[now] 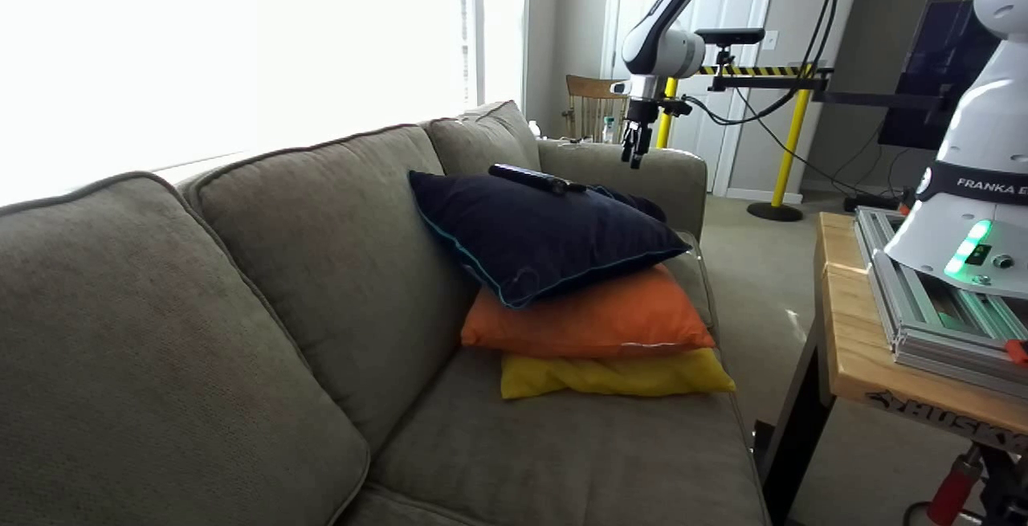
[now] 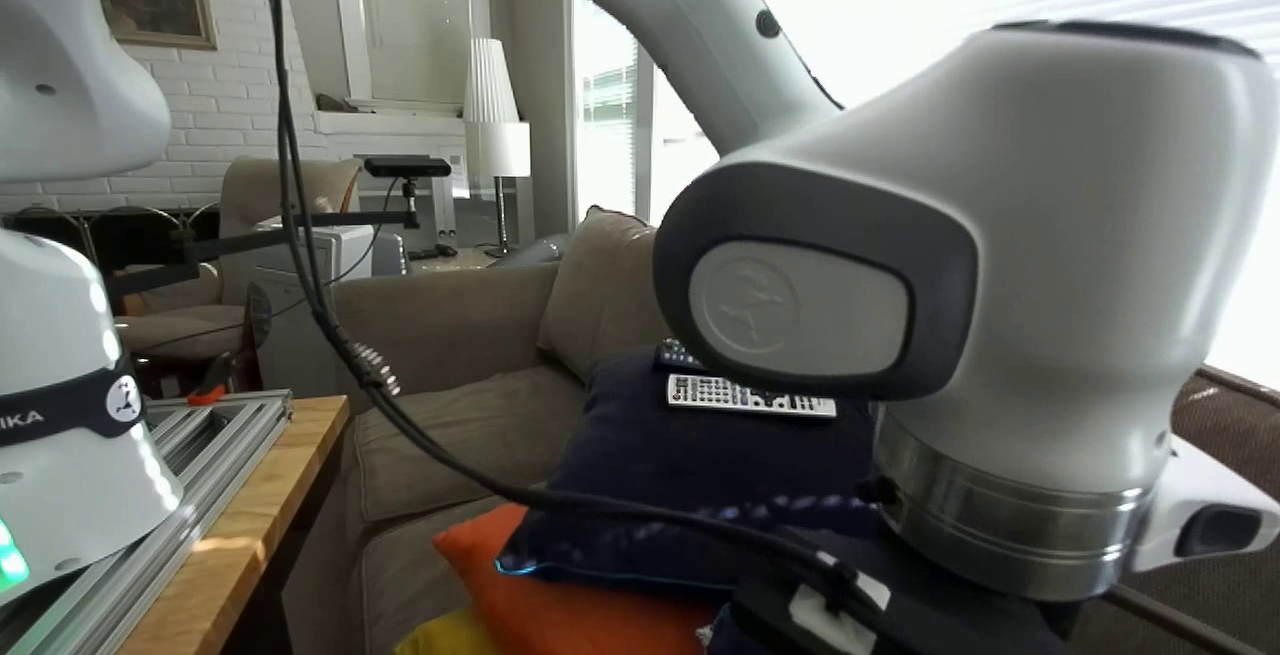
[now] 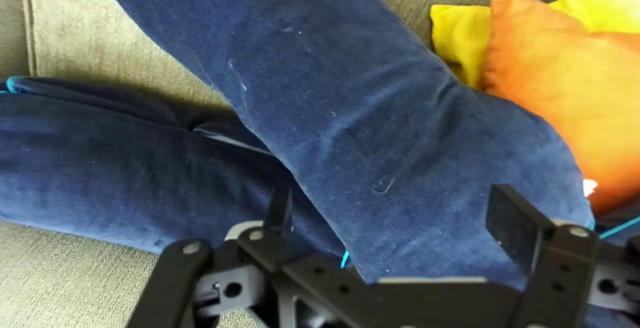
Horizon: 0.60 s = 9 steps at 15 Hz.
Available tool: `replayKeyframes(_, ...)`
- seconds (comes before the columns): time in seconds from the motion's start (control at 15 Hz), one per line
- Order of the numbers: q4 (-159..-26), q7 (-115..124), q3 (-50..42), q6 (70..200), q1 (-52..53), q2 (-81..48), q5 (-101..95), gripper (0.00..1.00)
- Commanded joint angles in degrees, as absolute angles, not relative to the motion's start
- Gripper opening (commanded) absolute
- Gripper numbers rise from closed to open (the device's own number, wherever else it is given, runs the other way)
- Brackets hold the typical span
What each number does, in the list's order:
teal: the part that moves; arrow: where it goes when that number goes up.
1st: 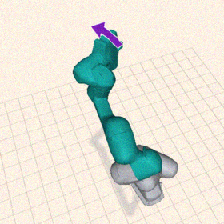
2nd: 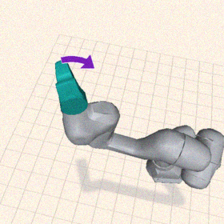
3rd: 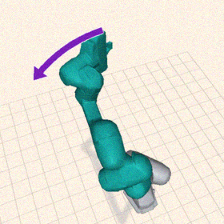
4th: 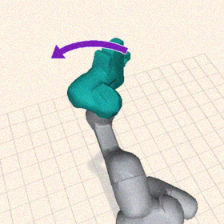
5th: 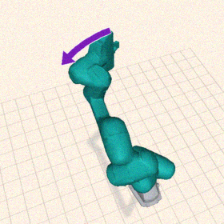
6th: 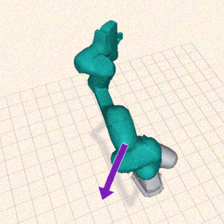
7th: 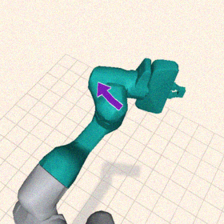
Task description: Move the blue cylindrical pillow forward
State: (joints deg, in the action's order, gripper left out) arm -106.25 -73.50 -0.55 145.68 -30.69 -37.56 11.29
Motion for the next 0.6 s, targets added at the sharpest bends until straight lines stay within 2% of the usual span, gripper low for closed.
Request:
replayKeyframes(0.0,-106.7,-75.7,0.8,149.2,-31.8,-39.9,12.3,1.00)
replayKeyframes(0.47,-105.8,-76.8,3.4,151.8,-33.2,-44.7,12.3,1.00)
replayKeyframes(0.53,-105.5,-77.1,4.0,152.3,-33.5,-45.4,12.2,0.96)
